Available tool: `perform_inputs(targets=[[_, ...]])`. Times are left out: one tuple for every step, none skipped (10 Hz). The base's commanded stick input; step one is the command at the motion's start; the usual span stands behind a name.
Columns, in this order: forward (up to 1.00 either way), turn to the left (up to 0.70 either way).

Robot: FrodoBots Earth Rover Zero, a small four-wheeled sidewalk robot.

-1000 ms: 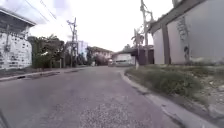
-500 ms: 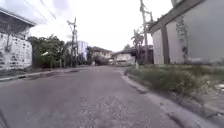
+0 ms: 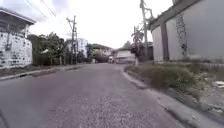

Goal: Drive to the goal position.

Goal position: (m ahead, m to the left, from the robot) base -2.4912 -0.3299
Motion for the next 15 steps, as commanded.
perform_inputs(targets=[[-0.17, 0.07], [-0.17, 0.07], [-0.17, 0.07], [-0.17, 0.07], [-0.17, 0.07], [-0.17, 0.07], [-0.17, 0.07], [-0.17, 0.07], [-0.17, 0.07], [-0.17, 0.07], [-0.17, 0.07], [-0.17, 0.07], [-0.17, 0.07], [-0.17, 0.07], [-0.17, 0.07]])
